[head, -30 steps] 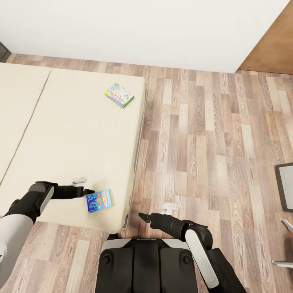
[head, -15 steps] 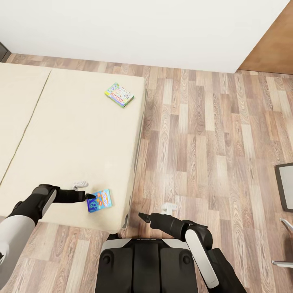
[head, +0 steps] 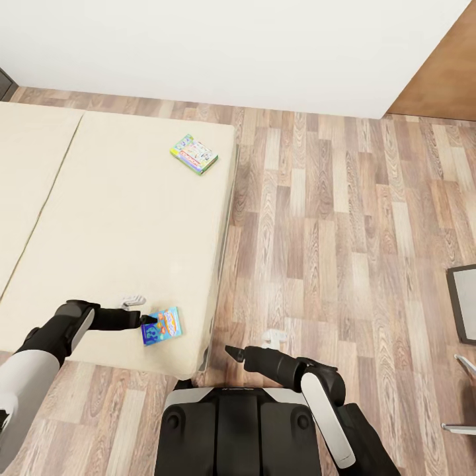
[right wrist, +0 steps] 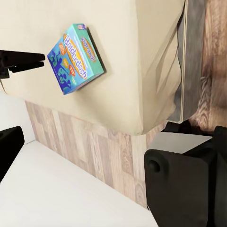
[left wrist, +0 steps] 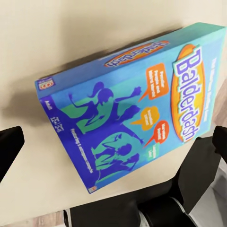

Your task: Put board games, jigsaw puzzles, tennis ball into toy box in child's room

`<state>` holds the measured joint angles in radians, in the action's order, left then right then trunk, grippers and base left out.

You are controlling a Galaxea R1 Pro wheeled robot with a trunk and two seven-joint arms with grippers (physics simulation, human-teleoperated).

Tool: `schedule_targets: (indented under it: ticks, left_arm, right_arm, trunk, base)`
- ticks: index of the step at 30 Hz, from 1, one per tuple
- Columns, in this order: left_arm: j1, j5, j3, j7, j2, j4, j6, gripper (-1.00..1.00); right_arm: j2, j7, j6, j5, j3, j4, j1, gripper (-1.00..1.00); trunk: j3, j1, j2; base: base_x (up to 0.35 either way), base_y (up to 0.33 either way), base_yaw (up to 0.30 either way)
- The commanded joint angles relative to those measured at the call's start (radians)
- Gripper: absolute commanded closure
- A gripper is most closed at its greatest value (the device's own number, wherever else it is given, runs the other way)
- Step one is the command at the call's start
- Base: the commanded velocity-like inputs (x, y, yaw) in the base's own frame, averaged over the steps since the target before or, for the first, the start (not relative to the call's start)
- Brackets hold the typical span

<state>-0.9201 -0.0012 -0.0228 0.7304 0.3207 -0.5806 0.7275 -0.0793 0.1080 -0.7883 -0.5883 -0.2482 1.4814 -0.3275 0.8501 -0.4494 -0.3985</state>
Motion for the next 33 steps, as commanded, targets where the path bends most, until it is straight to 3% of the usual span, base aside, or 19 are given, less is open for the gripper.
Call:
schedule_targets:
  ticks: [1,9,17,26,33]
  left_arm:
    - [0.0,0.0,-0.002,0.003,0.001,-0.001,0.004,-1.0]
    - [0.0,0.001,-0.002,0.001,-0.006,-0.001,0.0,-1.0]
    - [0.0,0.0,-0.002,-0.003,-0.029,-0.001,-0.028,-1.0]
    - [-0.001,0.003,-0.001,-0.088,-0.054,0.022,-0.059,-1.0]
    - [-0.002,0.003,0.0,-0.106,-0.062,0.039,-0.073,-1.0]
  right_arm:
    - [0.0,0.006,-0.005,0.005,0.001,0.001,0.0,-1.0]
    - [-0.001,0.006,-0.004,0.005,0.001,0.0,0.0,-1.0]
    - [0.0,0.006,-0.005,0.005,0.001,0.001,0.0,-1.0]
    - [0.0,0.006,-0.005,0.005,0.001,0.002,-0.001,-1.0]
    - [0.0,0.006,-0.005,0.005,0.001,0.002,0.0,-1.0]
  trunk:
    - [0.001,-0.001,-0.002]
    - [0.001,-0.001,-0.002]
    - [0.001,-0.001,-0.002]
    - [0.001,-0.001,-0.002]
    - [0.001,-0.001,-0.002]
  base:
    - [0.0,0.0,0.0]
    - [0.0,0.0,0.0]
    - [0.0,0.0,0.0]
    - [0.0,0.0,0.0]
    - [0.0,0.0,0.0]
